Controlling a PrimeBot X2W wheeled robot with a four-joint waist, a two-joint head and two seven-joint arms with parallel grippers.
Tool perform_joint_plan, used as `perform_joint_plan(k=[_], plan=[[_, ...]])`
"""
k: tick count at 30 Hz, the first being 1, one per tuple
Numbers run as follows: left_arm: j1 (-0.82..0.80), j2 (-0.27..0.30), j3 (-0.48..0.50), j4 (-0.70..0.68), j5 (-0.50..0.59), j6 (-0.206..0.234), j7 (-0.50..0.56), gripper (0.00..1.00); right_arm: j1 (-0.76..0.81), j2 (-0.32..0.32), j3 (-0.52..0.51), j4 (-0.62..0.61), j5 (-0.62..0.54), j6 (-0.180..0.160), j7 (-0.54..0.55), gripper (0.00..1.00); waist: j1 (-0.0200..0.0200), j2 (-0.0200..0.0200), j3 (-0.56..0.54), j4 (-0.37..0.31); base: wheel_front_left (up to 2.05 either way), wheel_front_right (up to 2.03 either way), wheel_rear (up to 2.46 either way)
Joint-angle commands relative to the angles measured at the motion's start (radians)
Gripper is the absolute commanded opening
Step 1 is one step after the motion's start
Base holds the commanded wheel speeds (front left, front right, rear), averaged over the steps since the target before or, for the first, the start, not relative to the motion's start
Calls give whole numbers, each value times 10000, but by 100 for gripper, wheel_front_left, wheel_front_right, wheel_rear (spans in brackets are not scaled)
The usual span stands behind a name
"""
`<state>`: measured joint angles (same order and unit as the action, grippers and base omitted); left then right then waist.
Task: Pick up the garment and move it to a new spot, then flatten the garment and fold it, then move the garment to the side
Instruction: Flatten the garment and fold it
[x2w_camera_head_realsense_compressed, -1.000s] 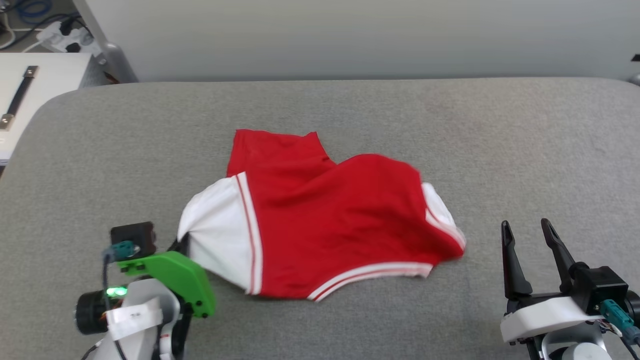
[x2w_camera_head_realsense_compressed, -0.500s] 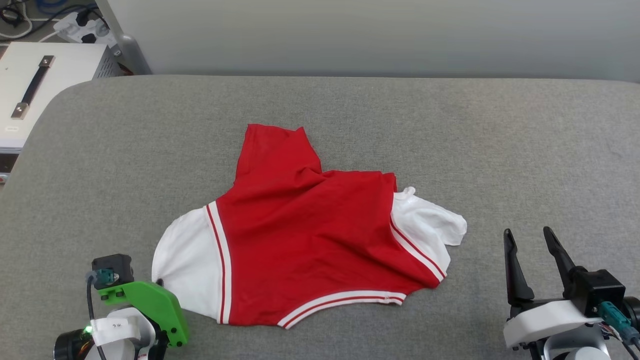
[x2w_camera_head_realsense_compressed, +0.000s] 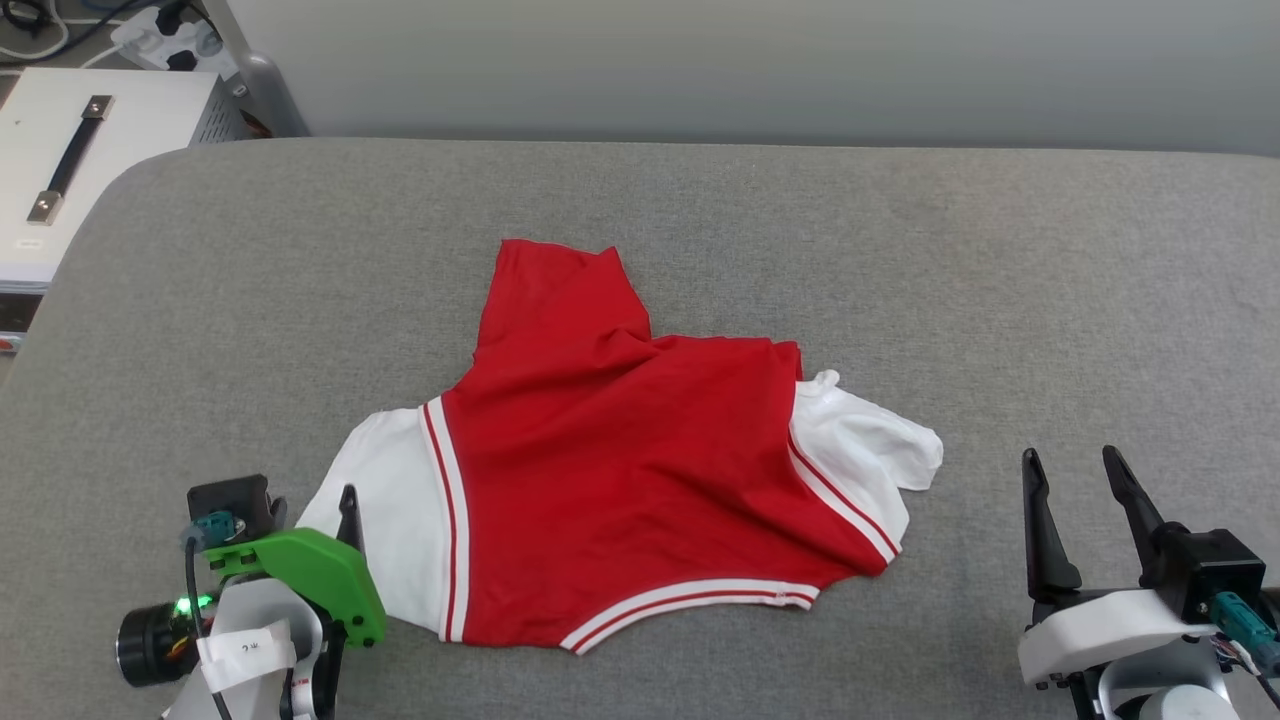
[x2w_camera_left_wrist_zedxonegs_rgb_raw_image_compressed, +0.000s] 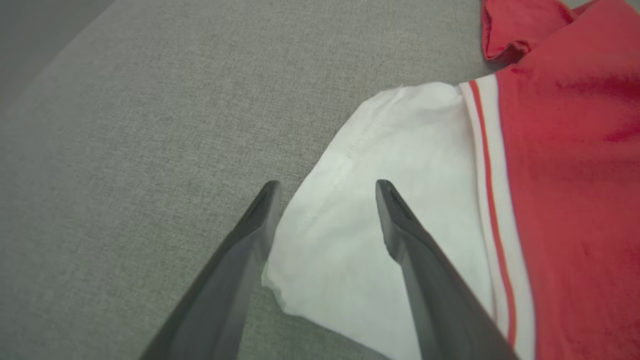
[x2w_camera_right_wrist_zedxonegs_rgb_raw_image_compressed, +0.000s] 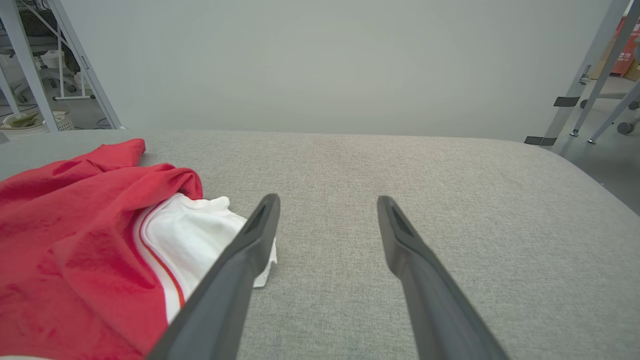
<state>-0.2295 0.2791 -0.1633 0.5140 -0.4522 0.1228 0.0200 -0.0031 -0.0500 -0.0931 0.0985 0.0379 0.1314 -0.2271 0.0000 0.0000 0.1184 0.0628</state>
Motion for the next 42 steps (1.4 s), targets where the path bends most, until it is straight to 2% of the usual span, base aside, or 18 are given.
perform_joint_plan(k=[1,9,15,20,27,31,35,42], plan=[[-227,-35,-34,-134,139,-69,-350,100,-75,-3,-3,-38,-56,-7,54,100,0,0,-143,121,0,0,0],[40,-181,-684,-1585,856,-240,-1963,100,45,-273,313,-278,47,-7,580,100,0,0,-577,411,0,0,0],[496,-364,-1039,-2583,1022,-504,-2538,100,89,-841,992,-564,639,-7,1759,100,0,0,-693,584,0,0,0],[775,-570,-1233,-3381,1387,-682,-2790,100,-197,-1560,1394,-825,1351,-7,4145,100,0,0,-556,806,0,0,0],[757,-841,-1213,-3637,1699,-868,-2814,100,-1040,-2425,1724,-906,2830,-7,8057,100,0,0,-124,1264,0,0,0],[658,-1031,-1042,-3728,1829,-941,-2816,100,-1510,-2755,1797,-695,3252,-7,9722,100,0,0,181,1536,0,0,0],[625,-1188,-950,-3622,2010,-1031,-2816,100,-2020,-2910,1868,-439,3501,-7,10359,100,0,0,478,1785,0,0,0],[457,-1462,-767,-3543,2265,-1223,-2817,100,-2610,-3072,1958,123,3438,-7,10370,100,0,0,897,2180,0,0,0]])
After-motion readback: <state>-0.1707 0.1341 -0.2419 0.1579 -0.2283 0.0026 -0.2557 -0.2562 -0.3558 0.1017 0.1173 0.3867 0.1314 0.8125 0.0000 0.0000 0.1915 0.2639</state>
